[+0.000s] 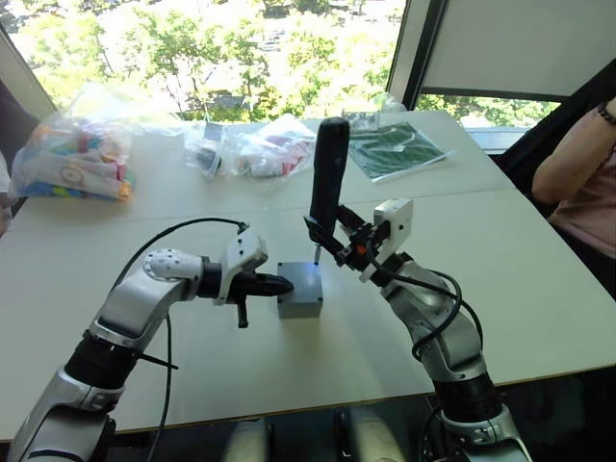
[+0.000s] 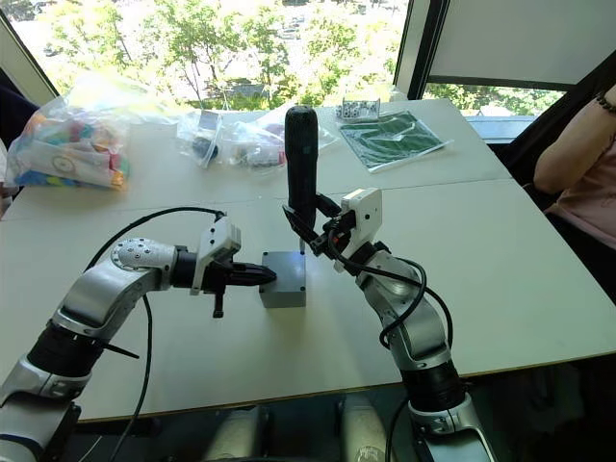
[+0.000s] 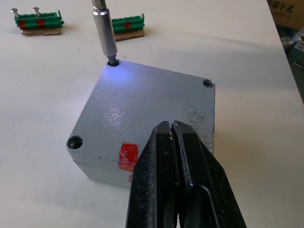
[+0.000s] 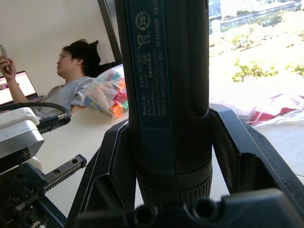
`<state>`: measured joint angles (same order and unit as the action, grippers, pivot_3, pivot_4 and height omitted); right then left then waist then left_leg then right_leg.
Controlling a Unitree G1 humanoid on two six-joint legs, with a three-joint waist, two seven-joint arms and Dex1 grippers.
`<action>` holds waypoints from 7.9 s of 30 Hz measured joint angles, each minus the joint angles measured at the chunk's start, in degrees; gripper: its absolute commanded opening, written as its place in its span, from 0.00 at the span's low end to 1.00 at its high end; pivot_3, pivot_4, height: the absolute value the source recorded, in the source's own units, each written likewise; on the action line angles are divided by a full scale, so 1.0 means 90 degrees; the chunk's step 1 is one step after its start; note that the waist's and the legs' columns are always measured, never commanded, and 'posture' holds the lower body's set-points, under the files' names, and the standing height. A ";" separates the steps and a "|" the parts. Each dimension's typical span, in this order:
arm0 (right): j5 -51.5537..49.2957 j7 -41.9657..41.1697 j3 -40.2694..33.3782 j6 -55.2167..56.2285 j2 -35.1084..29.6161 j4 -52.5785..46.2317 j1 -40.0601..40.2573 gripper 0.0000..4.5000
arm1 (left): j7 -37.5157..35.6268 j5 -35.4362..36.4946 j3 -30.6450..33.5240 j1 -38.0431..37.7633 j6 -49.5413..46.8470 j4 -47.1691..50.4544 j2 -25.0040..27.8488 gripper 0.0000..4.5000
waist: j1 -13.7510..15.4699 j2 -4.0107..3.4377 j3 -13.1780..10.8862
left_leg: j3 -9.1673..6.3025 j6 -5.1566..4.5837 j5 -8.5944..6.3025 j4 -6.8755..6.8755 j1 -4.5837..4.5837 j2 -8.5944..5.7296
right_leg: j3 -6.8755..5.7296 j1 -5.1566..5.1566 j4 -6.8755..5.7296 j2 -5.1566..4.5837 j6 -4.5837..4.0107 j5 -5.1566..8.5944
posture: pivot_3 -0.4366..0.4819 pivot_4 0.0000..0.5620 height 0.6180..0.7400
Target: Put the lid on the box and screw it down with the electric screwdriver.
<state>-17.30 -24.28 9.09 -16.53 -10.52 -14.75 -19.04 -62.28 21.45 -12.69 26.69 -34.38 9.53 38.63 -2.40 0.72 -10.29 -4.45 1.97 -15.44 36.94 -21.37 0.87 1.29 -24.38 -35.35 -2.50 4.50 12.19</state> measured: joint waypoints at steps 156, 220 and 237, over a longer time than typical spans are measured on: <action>-0.1735 -0.2941 -0.0807 -0.4196 -0.3505 -0.0776 -0.1263 0.99 | 0.0013 -0.0224 0.0878 -0.0369 -0.0217 0.0288 0.0506 0.00 | 0.0153 -0.0011 -0.0130 | 0.0012 -0.0065 -0.0037 0.0110 -0.0097 -0.0012 | 0.0015 -0.0082 -0.0087 0.0006 0.0009 -0.0007 | 0.48 0.27 1.00; 0.0990 -0.2119 -0.0799 -0.0587 -0.1216 0.6536 -0.3691 0.01 | 0.1253 0.0722 0.1079 -0.0430 -0.1059 0.1028 -0.0033 0.00 | -0.0019 -0.0013 -0.0132 | 0.0015 -0.0058 -0.0033 0.0104 -0.0100 -0.0015 | 0.0021 -0.0089 -0.0092 0.0004 0.0007 -0.0039 | 0.48 0.27 1.00; 0.0780 -0.2100 -0.1123 -0.1205 -0.1234 0.6549 -0.3916 0.01 | 0.1283 0.0725 0.1037 -0.0444 -0.1005 0.1013 -0.0033 0.00 | -0.0021 -0.0013 -0.0132 | 0.0015 -0.0058 -0.0033 0.0103 -0.0100 -0.0015 | 0.0021 -0.0089 -0.0091 0.0005 0.0007 -0.0039 | 0.48 0.27 1.00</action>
<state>-10.28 -43.18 -1.02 -27.37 -21.63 44.19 -54.29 -50.73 27.98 -3.36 22.69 -43.43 18.65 38.34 -2.60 0.61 -11.48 -4.31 1.45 -15.73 37.87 -22.27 0.73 1.48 -25.18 -36.17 -2.46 4.57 11.84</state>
